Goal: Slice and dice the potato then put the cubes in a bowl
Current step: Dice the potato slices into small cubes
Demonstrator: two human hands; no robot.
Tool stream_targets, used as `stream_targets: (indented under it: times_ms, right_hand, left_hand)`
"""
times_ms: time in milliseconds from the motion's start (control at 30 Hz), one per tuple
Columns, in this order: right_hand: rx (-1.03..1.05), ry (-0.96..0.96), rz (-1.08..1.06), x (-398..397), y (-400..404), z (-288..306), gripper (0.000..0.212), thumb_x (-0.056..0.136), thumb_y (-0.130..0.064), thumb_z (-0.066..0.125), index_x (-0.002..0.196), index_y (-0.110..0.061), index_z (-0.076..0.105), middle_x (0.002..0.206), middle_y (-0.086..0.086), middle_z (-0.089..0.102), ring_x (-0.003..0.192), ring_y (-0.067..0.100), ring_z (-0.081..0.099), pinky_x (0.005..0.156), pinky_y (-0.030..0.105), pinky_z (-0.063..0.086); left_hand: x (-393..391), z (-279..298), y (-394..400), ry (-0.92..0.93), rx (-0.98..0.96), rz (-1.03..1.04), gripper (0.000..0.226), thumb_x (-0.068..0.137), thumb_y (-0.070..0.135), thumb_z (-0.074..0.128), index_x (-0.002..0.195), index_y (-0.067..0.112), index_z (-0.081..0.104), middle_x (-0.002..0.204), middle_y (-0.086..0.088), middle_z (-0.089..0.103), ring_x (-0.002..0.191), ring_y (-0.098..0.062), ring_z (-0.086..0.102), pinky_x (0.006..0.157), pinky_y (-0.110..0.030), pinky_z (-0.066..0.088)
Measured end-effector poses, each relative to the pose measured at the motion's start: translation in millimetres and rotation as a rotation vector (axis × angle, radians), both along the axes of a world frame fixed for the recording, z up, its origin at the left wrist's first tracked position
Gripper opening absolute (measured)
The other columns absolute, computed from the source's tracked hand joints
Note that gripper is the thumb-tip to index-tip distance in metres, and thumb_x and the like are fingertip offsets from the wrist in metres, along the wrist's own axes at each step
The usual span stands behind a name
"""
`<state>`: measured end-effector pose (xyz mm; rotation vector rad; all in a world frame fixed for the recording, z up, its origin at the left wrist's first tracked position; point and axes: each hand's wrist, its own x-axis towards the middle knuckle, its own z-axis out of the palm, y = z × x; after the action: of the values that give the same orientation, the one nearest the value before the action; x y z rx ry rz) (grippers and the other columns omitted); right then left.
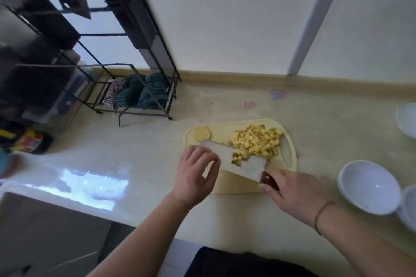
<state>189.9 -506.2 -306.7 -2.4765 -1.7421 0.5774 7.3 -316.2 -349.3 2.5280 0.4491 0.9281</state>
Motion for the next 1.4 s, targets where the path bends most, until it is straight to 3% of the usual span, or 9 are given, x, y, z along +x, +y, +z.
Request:
stream_targets:
  times_ms: [167,267,433,733,933,1033,1133,1300,1400]
  right_hand:
    - [-0.038,-0.108,0.043,-7.7,-0.1,6.1,0.051,0.091,-0.065,0.015,0.110,-0.028,0.045,0.099,-0.007,0.062,0.081,0.016,0.063,0.063,0.031,0.046]
    - [-0.058,-0.152,0.043,-8.8,4.1,10.1,0.048,0.094,-0.062,0.018,0.109,-0.025,0.045,0.102,-0.004,0.062,0.086,0.020,0.063,0.065,0.033,0.044]
    - [-0.085,-0.187,0.057,-11.5,10.5,15.9,0.047,0.096,-0.059,0.020,0.110,-0.022,0.045,0.106,0.000,0.062,0.090,0.024,0.064,0.064,0.034,0.039]
    - [-0.104,-0.233,0.082,-19.7,11.5,16.0,0.047,0.097,-0.057,0.020,0.111,-0.020,0.044,0.105,0.004,0.063,0.088,0.026,0.063,0.061,0.035,0.036]
    - [-0.115,-0.211,0.078,-24.2,10.3,23.7,0.046,0.098,-0.056,0.020,0.112,-0.019,0.044,0.106,0.003,0.062,0.088,0.026,0.063,0.061,0.034,0.036]
    - [-0.125,-0.222,0.090,-24.8,12.6,28.3,0.046,0.098,-0.056,0.020,0.111,-0.019,0.044,0.107,0.005,0.063,0.089,0.027,0.063,0.061,0.034,0.035]
    - [-0.139,-0.226,0.104,-27.7,14.6,30.0,0.046,0.098,-0.056,0.021,0.111,-0.019,0.044,0.106,0.005,0.062,0.089,0.027,0.063,0.062,0.035,0.037]
    - [-0.140,-0.196,0.082,-29.0,12.6,29.7,0.046,0.098,-0.056,0.021,0.113,-0.020,0.044,0.105,0.004,0.063,0.089,0.027,0.063,0.062,0.035,0.037]
    - [-0.106,-0.140,0.005,-29.2,6.9,25.5,0.047,0.097,-0.057,0.019,0.114,-0.021,0.044,0.103,0.003,0.063,0.088,0.026,0.062,0.062,0.034,0.036]
  left_hand:
    - [29.6,0.4,4.5,0.352,0.024,-0.210,0.025,0.087,0.042,0.068,0.076,0.020,0.060,0.075,0.007,0.057,0.070,-0.018,0.050,0.066,-0.035,0.047]
    - [42.6,-0.5,9.7,0.452,-0.066,-0.247,0.030,0.088,0.046,0.064,0.073,0.023,0.052,0.070,0.009,0.052,0.064,-0.014,0.044,0.058,-0.035,0.048]
    - [59.6,1.9,15.9,0.685,-0.147,-0.212,0.032,0.097,0.046,0.062,0.078,0.026,0.045,0.079,0.010,0.049,0.075,-0.022,0.054,0.064,-0.035,0.046]
    - [86.1,2.5,13.1,0.738,-0.271,-0.087,0.028,0.100,0.044,0.057,0.085,0.021,0.051,0.087,0.004,0.054,0.083,-0.021,0.054,0.066,-0.032,0.036]
    - [86.1,10.1,9.2,0.643,-0.293,-0.115,0.024,0.104,0.033,0.055,0.088,0.016,0.055,0.092,-0.004,0.059,0.089,-0.028,0.058,0.072,-0.036,0.045]
    - [80.8,16.1,7.4,0.617,-0.184,-0.204,0.028,0.100,0.038,0.060,0.082,0.018,0.052,0.085,0.000,0.057,0.083,-0.024,0.055,0.064,-0.032,0.036]
    - [83.3,17.1,6.4,0.737,-0.093,-0.141,0.032,0.101,0.046,0.055,0.084,0.019,0.052,0.092,-0.002,0.062,0.088,-0.024,0.058,0.065,-0.031,0.037]
    - [96.6,20.9,23.8,0.817,-0.209,0.055,0.023,0.107,0.024,0.045,0.109,0.008,0.062,0.112,-0.011,0.062,0.102,-0.033,0.061,0.075,-0.036,0.044]
    - [93.6,28.9,61.2,0.736,-0.244,0.142,0.029,0.098,0.002,0.047,0.118,0.015,0.064,0.121,-0.004,0.062,0.096,-0.023,0.061,0.080,-0.035,0.054]
